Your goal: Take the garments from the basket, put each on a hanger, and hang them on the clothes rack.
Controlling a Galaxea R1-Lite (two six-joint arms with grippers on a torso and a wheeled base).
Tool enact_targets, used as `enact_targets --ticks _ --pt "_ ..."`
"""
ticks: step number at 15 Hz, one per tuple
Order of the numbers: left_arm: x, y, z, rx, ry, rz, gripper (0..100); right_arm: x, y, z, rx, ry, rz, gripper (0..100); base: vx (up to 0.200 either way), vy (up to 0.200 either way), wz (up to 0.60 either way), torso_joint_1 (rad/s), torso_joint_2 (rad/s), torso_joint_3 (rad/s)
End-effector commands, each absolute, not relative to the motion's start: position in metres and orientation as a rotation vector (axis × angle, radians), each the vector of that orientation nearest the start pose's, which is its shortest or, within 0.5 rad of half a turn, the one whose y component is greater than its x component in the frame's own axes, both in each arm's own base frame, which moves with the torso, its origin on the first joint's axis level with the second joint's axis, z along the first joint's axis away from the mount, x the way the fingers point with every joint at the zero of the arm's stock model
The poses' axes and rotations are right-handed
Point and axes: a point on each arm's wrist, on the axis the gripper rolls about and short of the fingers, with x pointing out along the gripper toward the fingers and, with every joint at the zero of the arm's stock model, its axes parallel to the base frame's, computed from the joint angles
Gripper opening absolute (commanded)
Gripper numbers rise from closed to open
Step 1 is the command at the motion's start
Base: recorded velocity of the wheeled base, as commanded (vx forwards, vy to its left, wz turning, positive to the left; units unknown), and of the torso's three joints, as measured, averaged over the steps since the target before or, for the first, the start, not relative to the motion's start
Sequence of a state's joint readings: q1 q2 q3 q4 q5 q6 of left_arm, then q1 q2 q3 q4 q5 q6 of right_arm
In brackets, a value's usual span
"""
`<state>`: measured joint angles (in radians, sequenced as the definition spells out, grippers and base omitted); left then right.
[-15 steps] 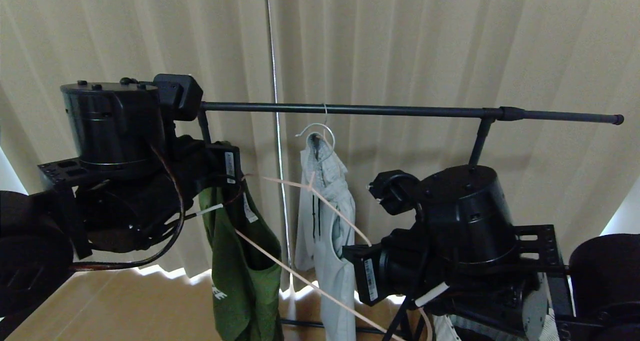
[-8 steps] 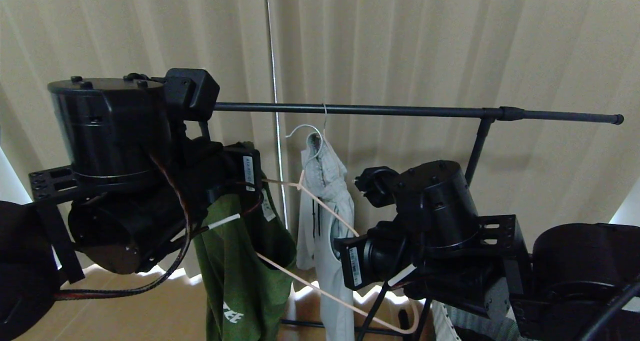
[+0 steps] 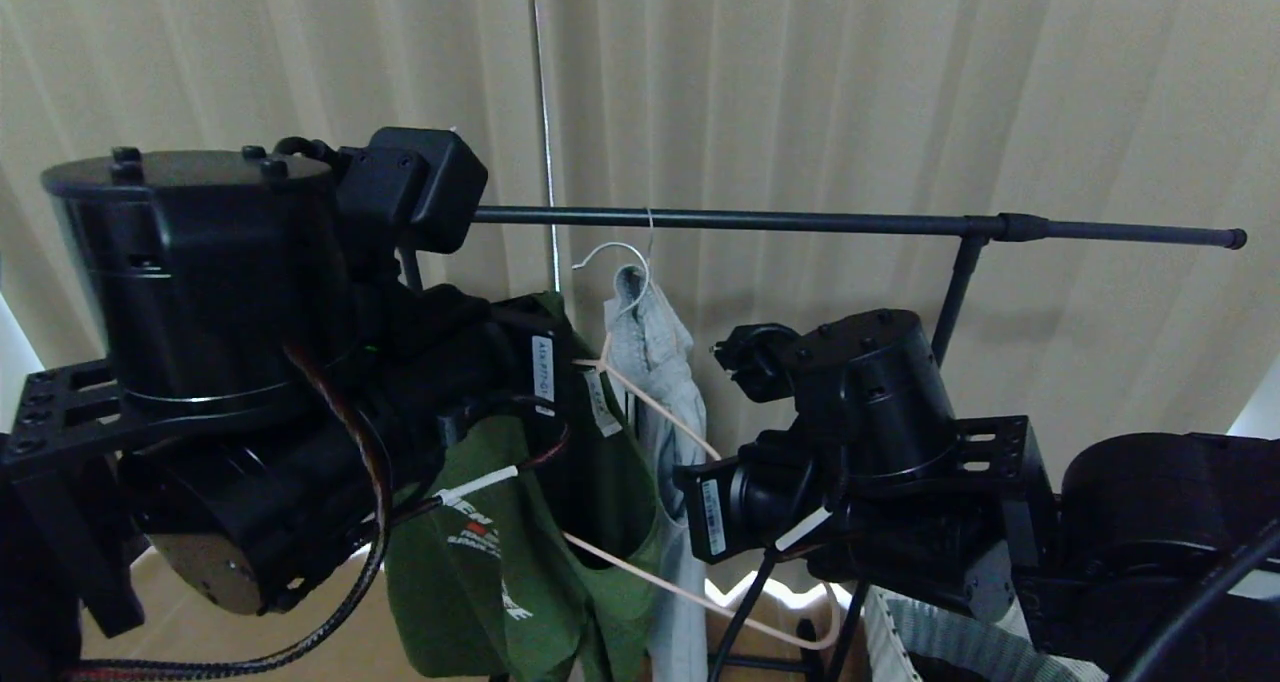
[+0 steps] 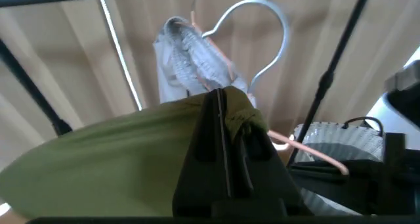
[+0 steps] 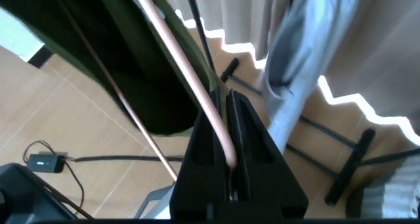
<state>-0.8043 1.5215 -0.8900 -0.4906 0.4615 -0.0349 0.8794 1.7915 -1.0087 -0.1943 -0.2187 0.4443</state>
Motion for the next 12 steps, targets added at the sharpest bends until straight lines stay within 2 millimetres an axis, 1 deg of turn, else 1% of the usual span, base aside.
enact_targets --ticks 1,2,4,6,8,12 --pt "0.209 -0.170 0.246 0.047 0.115 -0.256 0 0.213 0.237 0.170 0.117 0.631 0.486 0 0.000 0.000 0.00 0.000 0.00 0.000" --pt "0.219 -0.156 0.244 0.051 0.121 -0.190 0 0.212 0.227 0.174 0.116 0.613 0.444 0 0.000 0.000 0.00 0.000 0.00 0.000" --pt "0.227 -0.143 0.242 0.057 0.132 -0.133 0 0.219 0.214 0.176 0.103 0.605 0.342 0 0.000 0.000 0.00 0.000 0.00 0.000" --pt "0.227 -0.138 0.234 0.086 0.183 -0.110 0 0.227 0.205 0.178 0.102 0.579 0.262 0 0.000 0.000 0.00 0.000 0.00 0.000" --pt "0.224 -0.135 0.232 0.103 0.212 -0.106 0 0.234 0.200 0.180 0.106 0.551 0.197 0 0.000 0.000 0.00 0.000 0.00 0.000" --pt "0.224 -0.134 0.231 0.110 0.217 -0.080 0 0.235 0.197 0.187 0.123 0.526 0.184 0 0.000 0.000 0.00 0.000 0.00 0.000"
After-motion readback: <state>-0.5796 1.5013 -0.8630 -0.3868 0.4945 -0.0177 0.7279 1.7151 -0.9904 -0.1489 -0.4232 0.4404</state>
